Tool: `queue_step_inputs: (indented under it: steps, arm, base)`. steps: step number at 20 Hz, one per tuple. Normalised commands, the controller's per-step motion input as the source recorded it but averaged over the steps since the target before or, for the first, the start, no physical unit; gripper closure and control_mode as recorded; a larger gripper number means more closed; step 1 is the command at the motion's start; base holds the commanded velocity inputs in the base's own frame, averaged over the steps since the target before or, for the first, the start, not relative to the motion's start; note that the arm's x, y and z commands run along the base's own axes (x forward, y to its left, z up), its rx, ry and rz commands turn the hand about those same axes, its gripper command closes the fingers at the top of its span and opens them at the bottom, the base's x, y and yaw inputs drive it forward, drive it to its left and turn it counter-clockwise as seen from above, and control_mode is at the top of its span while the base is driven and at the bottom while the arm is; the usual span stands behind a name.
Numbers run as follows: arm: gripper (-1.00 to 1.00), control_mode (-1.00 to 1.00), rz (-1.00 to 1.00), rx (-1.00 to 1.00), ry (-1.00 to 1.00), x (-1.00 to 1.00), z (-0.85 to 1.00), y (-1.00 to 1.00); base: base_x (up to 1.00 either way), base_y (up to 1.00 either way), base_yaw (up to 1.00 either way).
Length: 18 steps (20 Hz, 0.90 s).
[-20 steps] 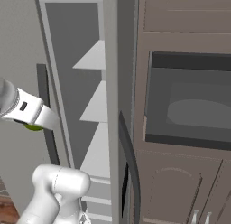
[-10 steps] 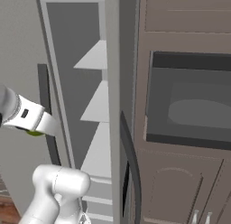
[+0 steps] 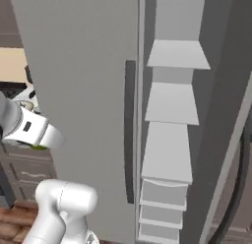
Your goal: Take the lime, mushroom, and fish from the freezer and place them in the bowl on the counter.
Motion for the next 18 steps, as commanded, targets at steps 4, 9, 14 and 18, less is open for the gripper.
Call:
queue_step_inputs:
  steps: [4, 9, 14, 18]
  arm:
    - [1.00, 1.00, 0.00, 0.00, 0.00, 0.00, 0.00, 0.00]
    - [1.00, 1.00, 0.00, 0.00, 0.00, 0.00, 0.00, 0.00]
    - [1.00, 1.00, 0.00, 0.00, 0.00, 0.00, 0.00, 0.00]
    - [1.00, 1.00, 0.00, 0.00, 0.00, 0.00, 0.00, 0.00]
  base:
    - [0.00, 1.00, 0.08]
    - [0.02, 1.00, 0.10]
    - [0.07, 1.00, 0.09]
    - [0.15, 1.00, 0.05]
